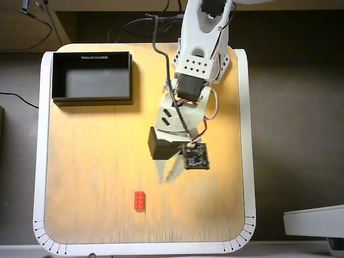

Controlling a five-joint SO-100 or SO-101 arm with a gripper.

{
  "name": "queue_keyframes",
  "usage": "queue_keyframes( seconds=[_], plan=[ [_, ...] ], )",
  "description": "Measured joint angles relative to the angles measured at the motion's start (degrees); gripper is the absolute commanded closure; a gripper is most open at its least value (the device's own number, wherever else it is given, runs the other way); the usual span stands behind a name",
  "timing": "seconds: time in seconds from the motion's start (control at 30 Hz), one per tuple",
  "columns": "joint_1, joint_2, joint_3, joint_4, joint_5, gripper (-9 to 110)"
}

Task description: Grasp a lego block and put it in the bin.

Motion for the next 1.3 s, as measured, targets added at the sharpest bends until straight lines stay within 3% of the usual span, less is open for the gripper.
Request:
queue_keyframes(
  seconds=[0.33,1.3],
  plan=[
    [9.76,-14.24,-7.03,0.00,4.92,89],
    [9.84,-39.02,-22.06,0.00,0.62,79]
  ],
)
